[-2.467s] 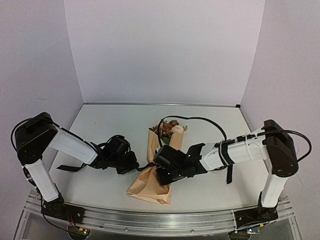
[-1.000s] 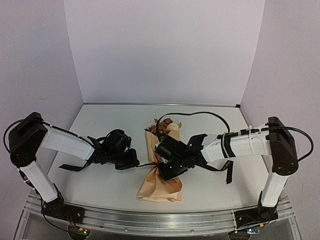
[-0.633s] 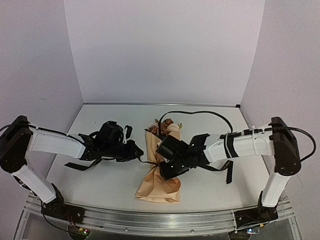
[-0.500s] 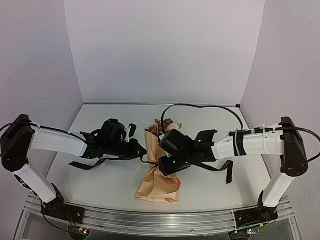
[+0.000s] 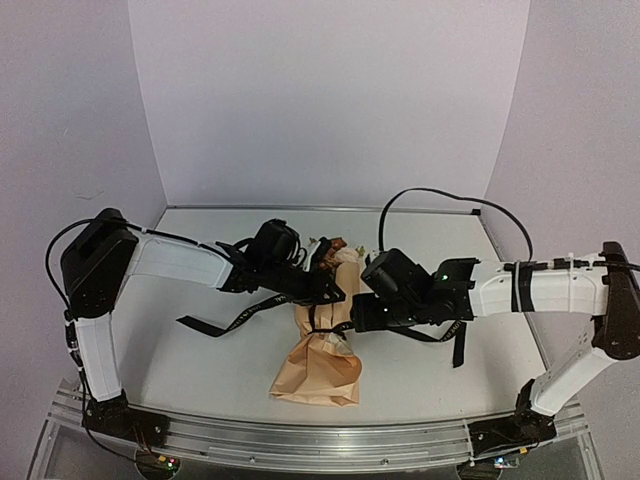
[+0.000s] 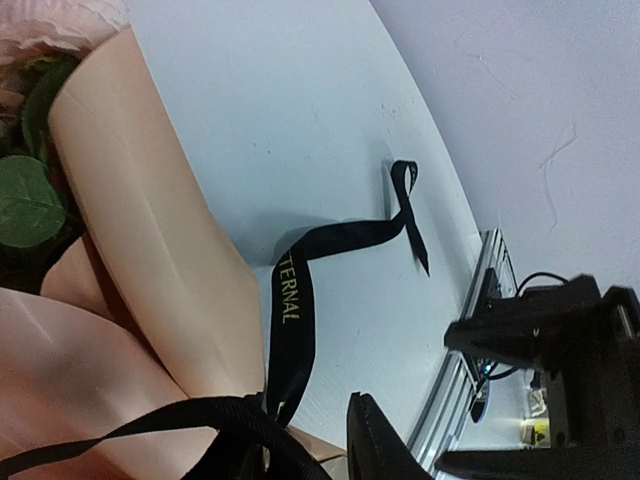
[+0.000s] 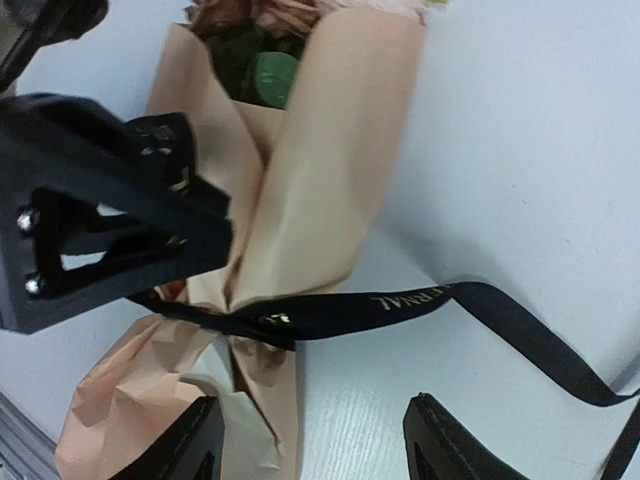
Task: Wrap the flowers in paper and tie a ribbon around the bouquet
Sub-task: Pass from the left arm to the right
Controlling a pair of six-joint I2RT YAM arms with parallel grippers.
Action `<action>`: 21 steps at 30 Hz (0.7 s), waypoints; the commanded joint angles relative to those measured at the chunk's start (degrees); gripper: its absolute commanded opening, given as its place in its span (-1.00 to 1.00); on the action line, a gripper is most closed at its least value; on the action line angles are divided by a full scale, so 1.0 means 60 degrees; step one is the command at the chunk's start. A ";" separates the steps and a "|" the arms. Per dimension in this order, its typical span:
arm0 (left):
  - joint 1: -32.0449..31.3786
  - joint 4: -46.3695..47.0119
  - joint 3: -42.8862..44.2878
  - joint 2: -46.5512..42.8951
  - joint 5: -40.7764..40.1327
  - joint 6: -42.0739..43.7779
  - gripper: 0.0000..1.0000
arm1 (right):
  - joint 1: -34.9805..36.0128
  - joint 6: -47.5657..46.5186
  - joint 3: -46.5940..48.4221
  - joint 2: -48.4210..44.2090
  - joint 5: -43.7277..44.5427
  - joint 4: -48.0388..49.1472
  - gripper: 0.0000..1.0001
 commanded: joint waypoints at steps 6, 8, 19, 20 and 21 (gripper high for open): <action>-0.0082 -0.0753 0.0759 -0.0275 0.0553 0.0808 -0.06 | -0.0496 0.1109 -0.0476 -0.0618 0.0085 0.1239 0.31; -0.0085 -0.0969 0.0674 -0.0507 0.0505 0.0868 -0.02 | -0.0648 0.1176 -0.0430 -0.0502 -0.0240 0.1535 0.31; 0.0118 0.0560 -0.0500 -0.0924 0.1547 0.0610 -0.62 | -0.1717 0.2049 -0.0747 0.0208 -0.2616 0.4297 0.12; 0.0118 0.0602 -0.0510 -0.0927 0.1637 0.0648 -0.66 | -0.1761 0.2122 -0.0731 0.0325 -0.2844 0.4482 0.14; 0.0118 0.0660 -0.0520 -0.0932 0.1716 0.0680 -0.70 | -0.1808 0.2186 -0.0713 0.0441 -0.3082 0.4676 0.16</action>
